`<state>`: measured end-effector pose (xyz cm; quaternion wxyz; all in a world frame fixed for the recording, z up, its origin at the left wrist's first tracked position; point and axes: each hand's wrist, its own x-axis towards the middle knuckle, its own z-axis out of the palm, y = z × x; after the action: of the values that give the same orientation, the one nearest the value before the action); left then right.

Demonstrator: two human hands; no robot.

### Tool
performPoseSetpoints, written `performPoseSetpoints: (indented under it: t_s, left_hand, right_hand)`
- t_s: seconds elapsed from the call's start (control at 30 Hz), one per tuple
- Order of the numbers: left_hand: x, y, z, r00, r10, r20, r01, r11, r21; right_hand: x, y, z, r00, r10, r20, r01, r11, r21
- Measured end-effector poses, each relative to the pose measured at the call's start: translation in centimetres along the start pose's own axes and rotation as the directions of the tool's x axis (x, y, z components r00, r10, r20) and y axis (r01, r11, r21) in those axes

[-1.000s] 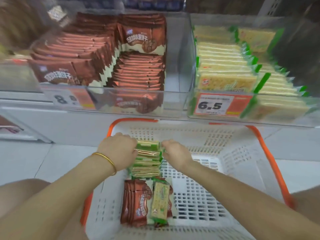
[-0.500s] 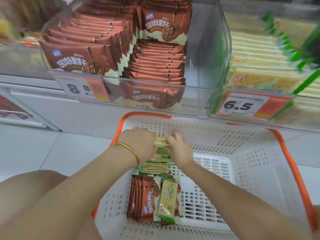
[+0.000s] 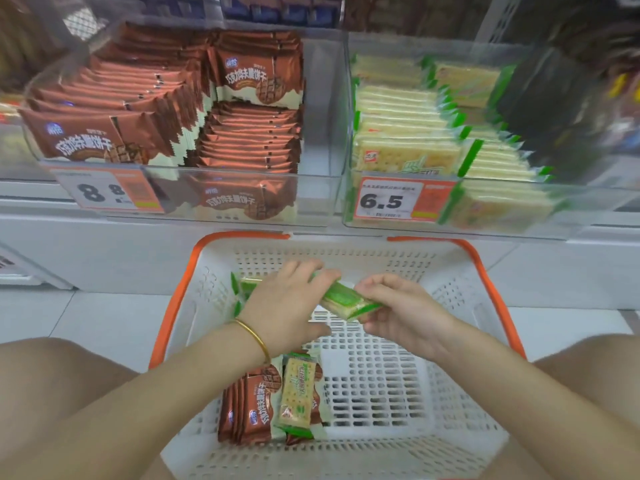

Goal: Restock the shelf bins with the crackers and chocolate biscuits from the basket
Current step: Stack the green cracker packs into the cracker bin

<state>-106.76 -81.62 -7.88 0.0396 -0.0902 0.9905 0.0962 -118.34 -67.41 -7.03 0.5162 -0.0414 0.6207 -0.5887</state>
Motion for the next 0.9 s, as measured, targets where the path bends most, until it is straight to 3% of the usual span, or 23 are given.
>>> performPoseSetpoints:
  t_s: [0.03,0.1,0.17,0.23,0.3,0.4,0.53,0.63,0.8,0.9]
  left_hand:
    - [0.2,0.4,0.2,0.997,0.008,-0.074,-0.009,1.0,-0.015]
    - [0.8,0.9,-0.2,0.987,-0.094,-0.131,0.058,0.964,-0.258]
    - [1.1,1.2,-1.2,0.969,-0.245,0.036,0.213,0.751,-0.625]
    - [1.0,1.7,-2.2,0.956,-0.226,0.188,0.273,0.448,-0.851]
    - [0.9,2.2,-2.8,0.959,-0.188,0.214,0.259,0.259,-0.931]
    - [1.1,3.6,-3.9,0.963,-0.176,0.206,0.227,0.107,-0.968]
    - [1.7,5.6,-5.4,0.977,-0.133,0.167,0.177,0.071,-0.982]
    - [2.3,7.2,-6.5,0.987,-0.113,0.118,0.124,0.052,-0.991]
    - [5.0,10.1,-9.5,0.997,-0.071,0.025,0.026,0.015,-1.0]
    - [7.1,11.6,-12.2,0.998,-0.059,-0.009,-0.006,0.055,-0.998]
  right_hand:
    - [-0.7,-0.2,0.0,0.999,0.017,0.027,-0.019,0.998,0.065]
    - [-1.8,-0.9,-0.4,1.0,0.007,0.027,-0.01,0.993,0.116]
    - [-2.7,-1.6,-1.3,0.996,-0.079,-0.048,0.079,0.997,0.0]
    - [-3.5,-2.0,-2.4,0.974,-0.195,-0.116,0.173,0.969,-0.176]
    - [-4.2,-2.1,-3.1,0.961,-0.253,-0.111,0.218,0.94,-0.262]
    - [-5.4,-2.4,-3.6,0.969,-0.247,0.02,0.243,0.934,-0.263]
    - [-6.9,-2.9,-3.9,0.952,-0.289,0.103,0.307,0.898,-0.314]
    - [-7.6,-3.9,-5.0,0.92,-0.389,0.051,0.386,0.875,-0.294]
    - [-8.8,-6.7,-7.2,0.862,-0.506,-0.003,0.506,0.862,-0.008]
    - [-9.3,-9.5,-8.0,0.79,-0.595,-0.145,0.607,0.794,0.048]
